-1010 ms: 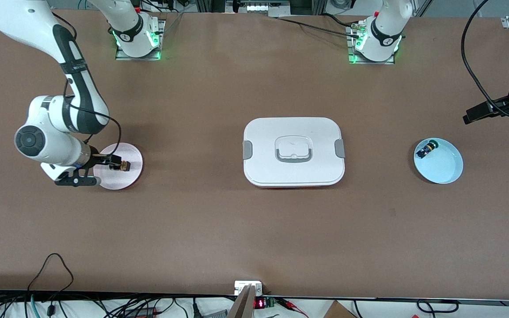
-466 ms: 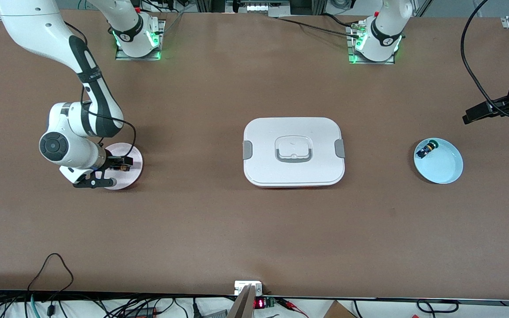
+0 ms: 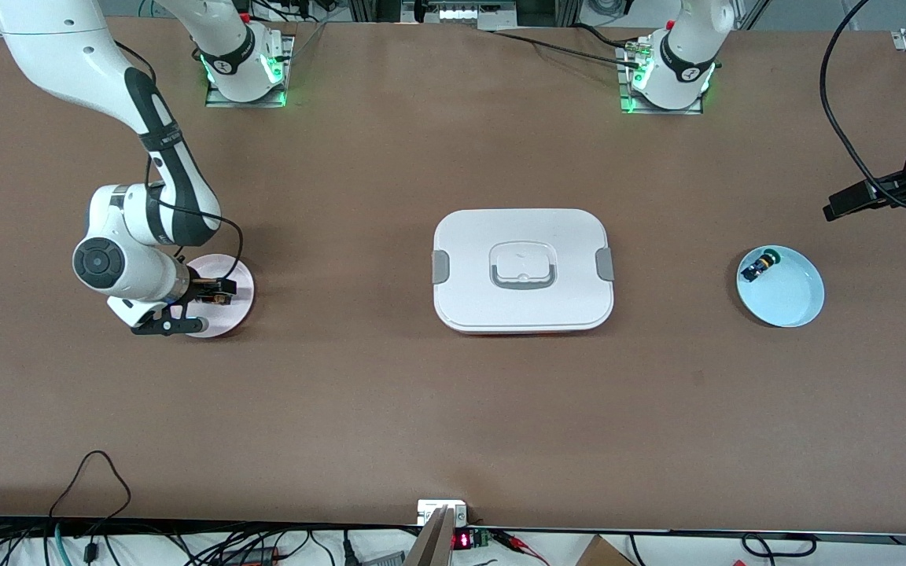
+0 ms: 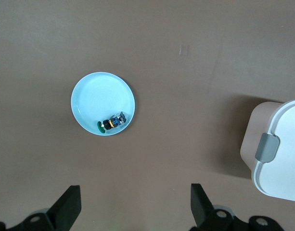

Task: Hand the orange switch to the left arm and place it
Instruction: 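Lower the right gripper and grasp the orange switch on the plate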

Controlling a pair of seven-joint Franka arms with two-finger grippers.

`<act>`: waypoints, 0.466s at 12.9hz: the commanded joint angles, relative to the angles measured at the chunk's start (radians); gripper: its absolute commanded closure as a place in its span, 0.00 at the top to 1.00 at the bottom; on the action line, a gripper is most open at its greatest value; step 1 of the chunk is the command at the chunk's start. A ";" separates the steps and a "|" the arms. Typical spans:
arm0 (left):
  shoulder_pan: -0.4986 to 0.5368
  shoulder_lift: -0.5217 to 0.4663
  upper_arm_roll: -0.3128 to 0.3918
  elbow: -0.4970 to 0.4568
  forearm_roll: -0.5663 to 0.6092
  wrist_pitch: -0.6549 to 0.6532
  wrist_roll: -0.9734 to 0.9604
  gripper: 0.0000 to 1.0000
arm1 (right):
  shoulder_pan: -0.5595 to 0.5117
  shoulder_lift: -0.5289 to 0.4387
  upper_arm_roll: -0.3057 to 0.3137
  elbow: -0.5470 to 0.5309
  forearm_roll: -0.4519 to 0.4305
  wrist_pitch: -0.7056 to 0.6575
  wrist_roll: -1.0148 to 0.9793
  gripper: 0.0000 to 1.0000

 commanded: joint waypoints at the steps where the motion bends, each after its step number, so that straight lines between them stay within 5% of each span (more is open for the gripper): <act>1: 0.024 0.022 -0.022 0.021 -0.015 -0.005 0.021 1.00 | -0.002 0.014 0.002 -0.006 -0.017 0.017 -0.002 1.00; 6: 0.065 0.027 -0.057 0.024 -0.015 -0.003 0.021 1.00 | -0.013 0.036 0.002 -0.005 -0.016 0.019 -0.008 0.94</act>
